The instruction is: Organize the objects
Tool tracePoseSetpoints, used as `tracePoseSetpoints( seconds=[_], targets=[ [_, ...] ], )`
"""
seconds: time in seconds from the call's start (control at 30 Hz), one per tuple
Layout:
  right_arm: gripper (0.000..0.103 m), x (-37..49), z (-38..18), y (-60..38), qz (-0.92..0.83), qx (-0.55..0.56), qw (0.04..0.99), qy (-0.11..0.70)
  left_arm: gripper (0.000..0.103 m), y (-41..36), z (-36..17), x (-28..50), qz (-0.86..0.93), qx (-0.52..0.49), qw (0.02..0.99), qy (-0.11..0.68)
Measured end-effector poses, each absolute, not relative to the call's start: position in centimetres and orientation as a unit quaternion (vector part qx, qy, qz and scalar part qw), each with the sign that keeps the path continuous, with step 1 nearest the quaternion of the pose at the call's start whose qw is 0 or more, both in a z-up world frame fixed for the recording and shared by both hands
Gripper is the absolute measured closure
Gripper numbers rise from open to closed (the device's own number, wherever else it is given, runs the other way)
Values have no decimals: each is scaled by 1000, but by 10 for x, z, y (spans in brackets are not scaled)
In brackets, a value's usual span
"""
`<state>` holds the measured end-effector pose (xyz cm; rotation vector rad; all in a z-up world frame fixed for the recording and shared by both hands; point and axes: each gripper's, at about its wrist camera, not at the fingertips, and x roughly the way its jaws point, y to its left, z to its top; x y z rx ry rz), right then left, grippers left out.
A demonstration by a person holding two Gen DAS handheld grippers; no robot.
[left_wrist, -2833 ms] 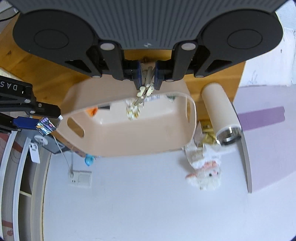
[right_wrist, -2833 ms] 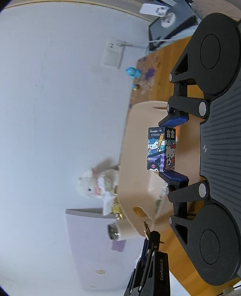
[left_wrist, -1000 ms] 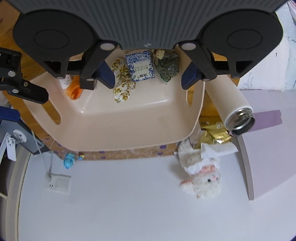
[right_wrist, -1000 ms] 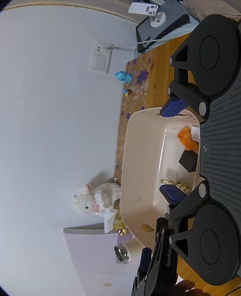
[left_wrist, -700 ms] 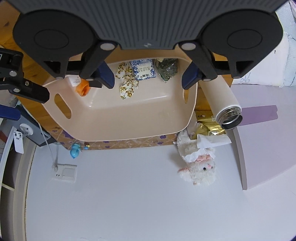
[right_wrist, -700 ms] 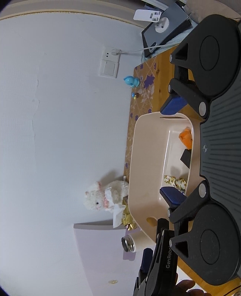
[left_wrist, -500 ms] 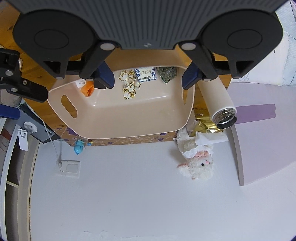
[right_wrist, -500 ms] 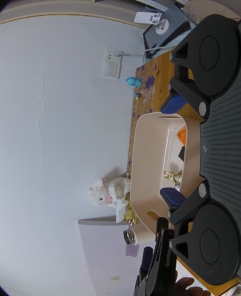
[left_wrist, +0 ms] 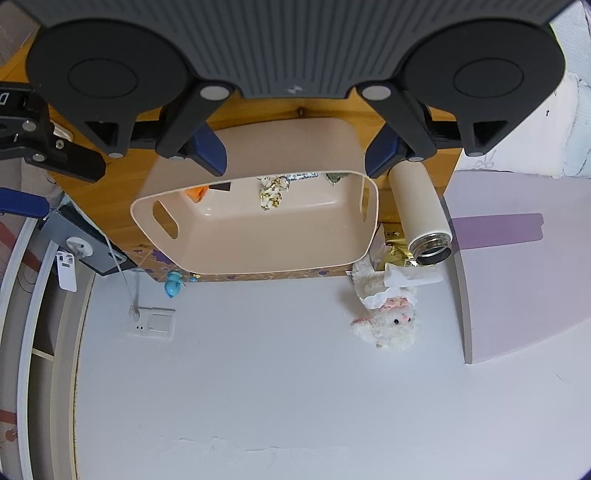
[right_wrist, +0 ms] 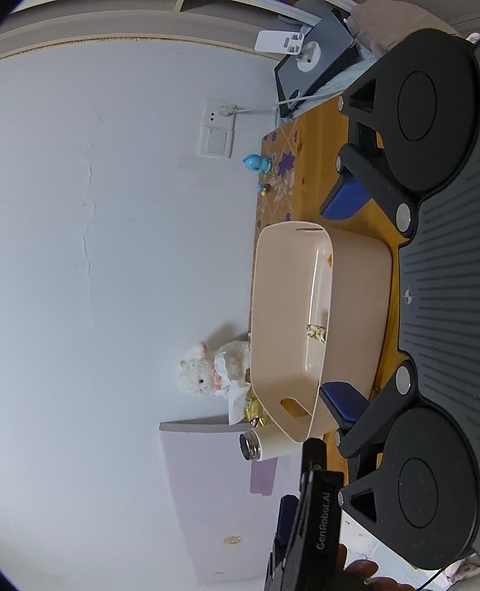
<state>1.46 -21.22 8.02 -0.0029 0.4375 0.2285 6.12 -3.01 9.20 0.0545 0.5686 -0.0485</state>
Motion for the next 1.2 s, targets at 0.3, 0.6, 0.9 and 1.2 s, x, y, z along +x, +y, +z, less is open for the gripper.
tracePoseSetpoints(
  seconds=[0.3,0.6,0.9,1.2],
  targets=[
    [5,-19,84,-222,118,-2,970,214,20,-34,88,22,-31,32,959,282],
    [3,-45,85,-226,128,9,969,212,20,-34,91,-12,-26,28,963,266],
    [2,-63,83,-227,129,8,966,224,20,-31,90,-35,-29,27,962,271],
    [2,-74,82,-230,133,10,963,232,18,-33,92,-49,-26,36,963,266]
  ],
)
